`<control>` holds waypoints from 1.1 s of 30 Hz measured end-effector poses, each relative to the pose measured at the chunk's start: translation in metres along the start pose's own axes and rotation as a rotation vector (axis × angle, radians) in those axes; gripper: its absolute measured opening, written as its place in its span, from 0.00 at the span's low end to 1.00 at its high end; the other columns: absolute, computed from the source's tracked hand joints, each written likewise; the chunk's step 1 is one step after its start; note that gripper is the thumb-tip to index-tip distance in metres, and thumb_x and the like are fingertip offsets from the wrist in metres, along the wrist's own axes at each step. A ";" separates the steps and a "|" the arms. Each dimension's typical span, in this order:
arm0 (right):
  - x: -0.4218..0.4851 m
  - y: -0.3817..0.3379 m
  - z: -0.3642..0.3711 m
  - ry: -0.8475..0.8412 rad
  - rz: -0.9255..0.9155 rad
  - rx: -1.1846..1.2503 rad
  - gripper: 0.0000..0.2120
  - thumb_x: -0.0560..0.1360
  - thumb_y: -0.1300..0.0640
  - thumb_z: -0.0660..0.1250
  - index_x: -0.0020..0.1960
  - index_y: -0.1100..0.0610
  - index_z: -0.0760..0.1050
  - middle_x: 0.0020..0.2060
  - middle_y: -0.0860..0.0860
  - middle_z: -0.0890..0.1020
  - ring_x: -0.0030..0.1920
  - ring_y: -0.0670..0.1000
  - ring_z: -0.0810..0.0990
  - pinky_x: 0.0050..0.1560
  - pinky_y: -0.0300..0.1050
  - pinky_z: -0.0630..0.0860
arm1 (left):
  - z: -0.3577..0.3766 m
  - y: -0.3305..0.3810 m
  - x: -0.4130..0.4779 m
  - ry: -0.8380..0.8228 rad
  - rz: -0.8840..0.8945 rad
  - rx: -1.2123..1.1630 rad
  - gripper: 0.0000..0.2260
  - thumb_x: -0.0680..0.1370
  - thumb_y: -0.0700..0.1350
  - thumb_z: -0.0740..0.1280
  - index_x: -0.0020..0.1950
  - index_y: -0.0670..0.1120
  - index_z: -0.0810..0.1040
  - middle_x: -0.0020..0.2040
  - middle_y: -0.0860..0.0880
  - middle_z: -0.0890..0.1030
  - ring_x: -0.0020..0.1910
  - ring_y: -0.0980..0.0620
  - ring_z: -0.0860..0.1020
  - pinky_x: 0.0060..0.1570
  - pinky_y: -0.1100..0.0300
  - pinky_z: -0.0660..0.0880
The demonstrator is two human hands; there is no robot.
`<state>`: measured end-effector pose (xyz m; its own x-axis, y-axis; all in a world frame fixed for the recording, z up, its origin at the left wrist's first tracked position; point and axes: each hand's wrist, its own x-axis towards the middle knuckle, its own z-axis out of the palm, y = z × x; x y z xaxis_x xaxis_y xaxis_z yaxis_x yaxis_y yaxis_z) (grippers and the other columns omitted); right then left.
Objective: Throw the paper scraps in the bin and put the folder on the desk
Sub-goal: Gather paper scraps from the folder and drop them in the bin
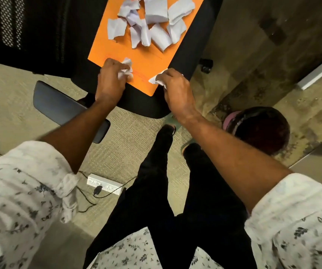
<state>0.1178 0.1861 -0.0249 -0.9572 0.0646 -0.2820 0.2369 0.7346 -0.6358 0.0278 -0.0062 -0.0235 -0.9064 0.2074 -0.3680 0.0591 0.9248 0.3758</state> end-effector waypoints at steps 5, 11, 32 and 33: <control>-0.026 0.016 -0.022 0.136 0.150 0.084 0.19 0.76 0.69 0.64 0.62 0.54 0.82 0.57 0.52 0.81 0.60 0.51 0.80 0.60 0.43 0.76 | 0.011 0.042 -0.038 0.158 -0.035 -0.246 0.14 0.79 0.46 0.72 0.63 0.42 0.82 0.62 0.41 0.79 0.63 0.47 0.77 0.63 0.68 0.68; -0.081 0.071 -0.069 0.463 0.535 0.302 0.18 0.75 0.66 0.65 0.57 0.50 0.85 0.54 0.48 0.84 0.54 0.44 0.81 0.56 0.29 0.72 | 0.067 0.156 -0.078 -0.043 0.128 -0.431 0.13 0.77 0.43 0.74 0.60 0.39 0.82 0.59 0.40 0.81 0.59 0.49 0.78 0.62 0.68 0.71; -0.270 0.339 -0.028 1.129 1.415 1.338 0.11 0.76 0.68 0.70 0.57 0.61 0.83 0.40 0.52 0.82 0.31 0.46 0.72 0.31 0.42 0.68 | 0.358 0.354 -0.129 -0.701 0.514 0.005 0.13 0.73 0.45 0.78 0.55 0.41 0.85 0.57 0.42 0.85 0.56 0.47 0.83 0.59 0.58 0.78; -0.268 0.345 -0.022 1.141 1.412 1.387 0.10 0.76 0.68 0.70 0.55 0.59 0.83 0.38 0.51 0.82 0.29 0.46 0.70 0.30 0.42 0.66 | 0.369 0.355 -0.126 -0.706 0.519 0.024 0.13 0.73 0.45 0.78 0.55 0.41 0.85 0.56 0.43 0.86 0.57 0.46 0.84 0.59 0.58 0.78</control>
<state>0.4530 0.4374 -0.1530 0.3131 0.5441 -0.7784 0.0704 -0.8307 -0.5523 0.3177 0.4139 -0.1570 -0.2920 0.7455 -0.5991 0.4083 0.6636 0.6268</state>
